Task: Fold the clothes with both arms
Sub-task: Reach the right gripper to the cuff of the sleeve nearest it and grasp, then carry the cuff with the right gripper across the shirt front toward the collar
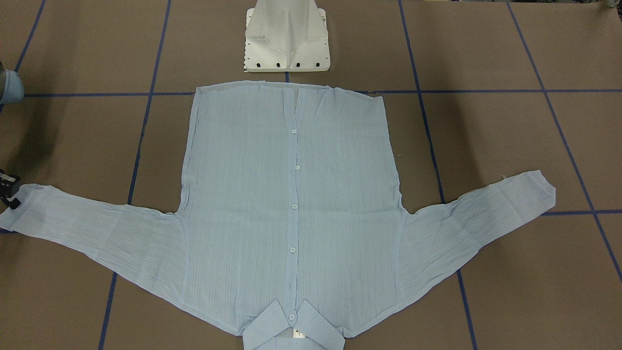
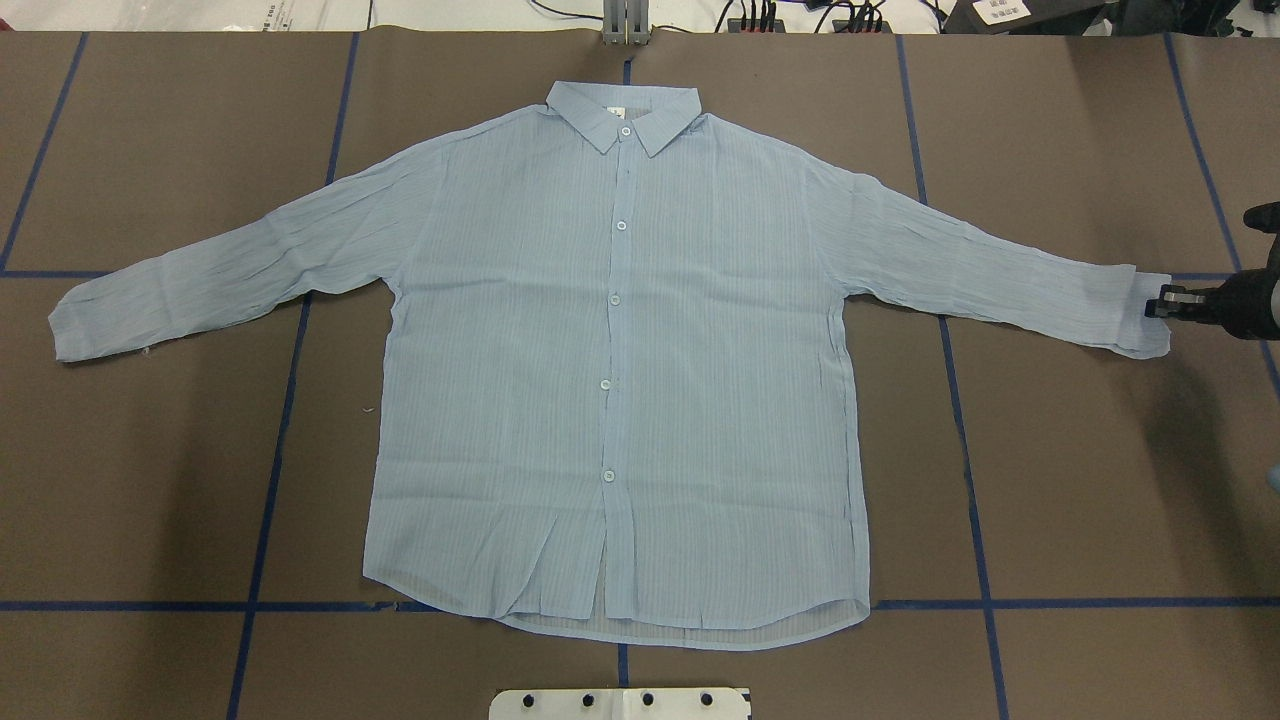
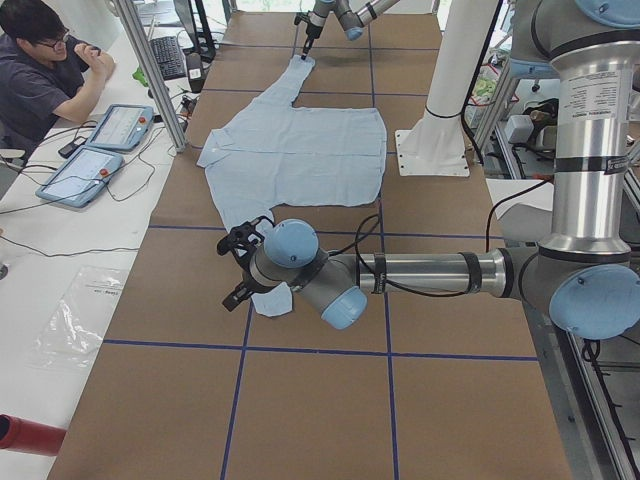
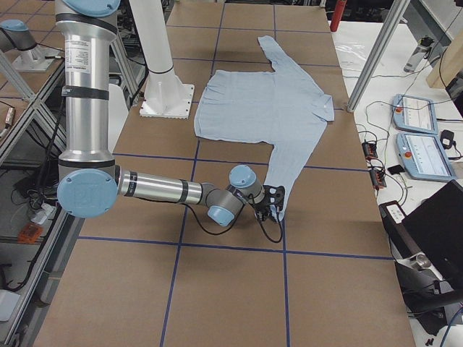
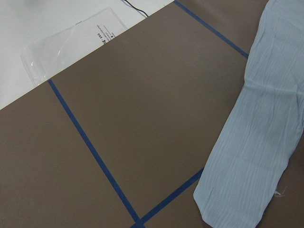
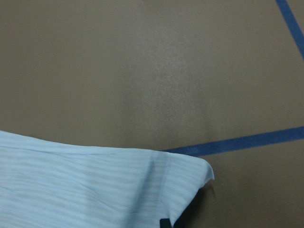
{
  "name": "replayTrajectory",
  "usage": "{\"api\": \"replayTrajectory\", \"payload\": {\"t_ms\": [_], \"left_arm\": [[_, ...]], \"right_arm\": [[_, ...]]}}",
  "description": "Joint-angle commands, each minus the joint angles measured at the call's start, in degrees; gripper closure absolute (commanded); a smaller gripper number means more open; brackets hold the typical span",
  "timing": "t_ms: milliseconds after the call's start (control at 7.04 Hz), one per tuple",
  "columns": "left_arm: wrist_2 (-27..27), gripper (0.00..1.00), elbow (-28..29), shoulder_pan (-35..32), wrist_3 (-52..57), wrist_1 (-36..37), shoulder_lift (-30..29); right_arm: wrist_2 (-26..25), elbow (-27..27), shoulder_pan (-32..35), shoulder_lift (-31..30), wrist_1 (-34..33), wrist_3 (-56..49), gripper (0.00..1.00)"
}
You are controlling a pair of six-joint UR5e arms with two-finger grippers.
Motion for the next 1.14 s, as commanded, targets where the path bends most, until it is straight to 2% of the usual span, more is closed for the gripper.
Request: {"api": "replayTrajectory", "payload": {"t_ms": [0,284,426,568,994], "left_arm": [[0.0,0.0,0.42,0.0,0.09,-0.09,0.02],[0.0,0.0,0.42,0.0,0.09,-0.09,0.02],[0.0,0.0,0.42,0.0,0.09,-0.09,0.02],[0.0,0.0,0.51,0.0,0.09,-0.09,0.02],[0.0,0.0,0.68,0.0,0.09,-0.09,0.02]], "right_arm": [[-0.04,3.13,0.76,0.06,-0.63,-0.05,1.0],[-0.65,6.73,1.47,0.67,-0.81,0.04,1.0],[-0.83,7.01,1.38,3.29,-0.81,0.12,1.0],[-2.4,7.1,0.42,6.8,-0.73,0.12,1.0],[-10.83,6.14,-10.36,21.72,-0.46,0.21,1.0]]}}
